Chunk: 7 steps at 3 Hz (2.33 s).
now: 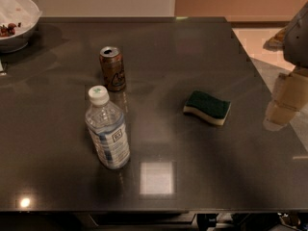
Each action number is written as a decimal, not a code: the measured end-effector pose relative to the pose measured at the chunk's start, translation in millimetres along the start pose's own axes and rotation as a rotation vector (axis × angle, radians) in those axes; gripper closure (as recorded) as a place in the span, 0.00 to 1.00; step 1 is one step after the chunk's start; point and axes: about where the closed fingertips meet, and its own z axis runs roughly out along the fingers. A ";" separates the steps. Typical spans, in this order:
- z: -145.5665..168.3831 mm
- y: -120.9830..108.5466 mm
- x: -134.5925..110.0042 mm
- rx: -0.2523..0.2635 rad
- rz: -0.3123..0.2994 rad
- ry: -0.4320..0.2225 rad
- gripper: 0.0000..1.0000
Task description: Move sponge near blue plastic bottle
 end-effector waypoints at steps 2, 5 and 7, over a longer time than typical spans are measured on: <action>1.6 -3.1 -1.1 -0.007 0.006 0.003 0.00; 62.0 -21.9 -13.8 -0.092 0.076 -0.065 0.00; 116.1 -22.0 -38.0 -0.161 0.071 -0.111 0.00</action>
Offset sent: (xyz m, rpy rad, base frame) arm 0.0073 -0.0005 -0.0072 0.0005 0.0466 -0.0099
